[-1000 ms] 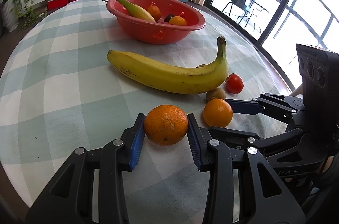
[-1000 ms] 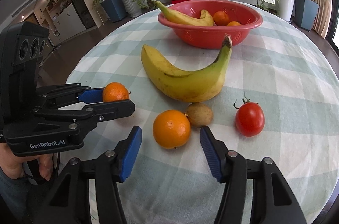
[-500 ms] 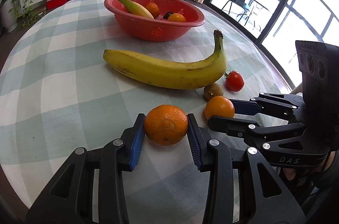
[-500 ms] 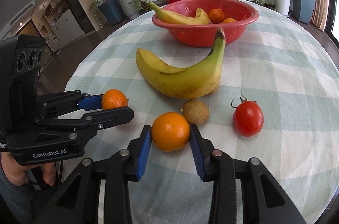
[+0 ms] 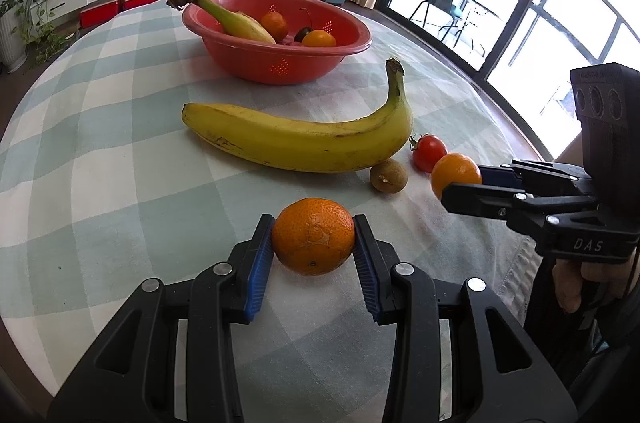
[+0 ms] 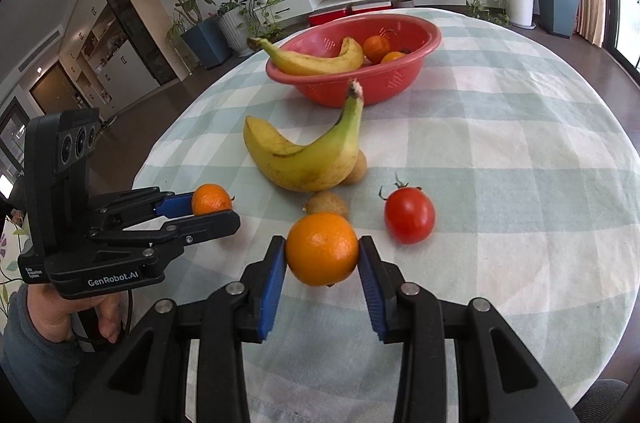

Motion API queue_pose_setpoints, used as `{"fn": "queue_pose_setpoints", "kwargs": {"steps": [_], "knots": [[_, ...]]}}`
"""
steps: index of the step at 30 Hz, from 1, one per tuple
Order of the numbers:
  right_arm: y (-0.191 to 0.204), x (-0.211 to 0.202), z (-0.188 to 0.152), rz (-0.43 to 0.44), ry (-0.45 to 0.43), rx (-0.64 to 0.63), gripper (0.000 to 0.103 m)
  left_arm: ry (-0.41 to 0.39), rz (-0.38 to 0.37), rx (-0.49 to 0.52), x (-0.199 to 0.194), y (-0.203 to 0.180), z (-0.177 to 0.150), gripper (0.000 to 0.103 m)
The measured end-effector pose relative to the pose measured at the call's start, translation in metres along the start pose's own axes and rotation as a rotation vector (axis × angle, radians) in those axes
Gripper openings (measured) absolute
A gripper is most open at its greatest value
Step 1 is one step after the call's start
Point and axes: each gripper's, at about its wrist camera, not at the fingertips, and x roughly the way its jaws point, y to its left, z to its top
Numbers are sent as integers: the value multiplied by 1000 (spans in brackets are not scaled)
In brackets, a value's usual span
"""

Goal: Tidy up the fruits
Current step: 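Lift the orange with the left tool while the right tool grasps a small orange, then lower the orange into the red bowl and open the left tool while the right tool releases its orange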

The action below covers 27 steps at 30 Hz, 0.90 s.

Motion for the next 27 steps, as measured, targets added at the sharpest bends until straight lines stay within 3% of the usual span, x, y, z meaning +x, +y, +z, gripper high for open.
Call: {"fn": "queue_pose_setpoints", "kwargs": {"steps": [11, 18, 27], "knots": [[-38, -29, 33, -33, -85, 54, 39, -48, 0, 26, -16, -9, 26, 36], [-54, -45, 77, -45, -157, 53, 39, -86, 37, 100, -17, -23, 83, 36], [-57, -25, 149, -23, -175, 19, 39, -73, 92, 160, 24, -29, 153, 36]]}}
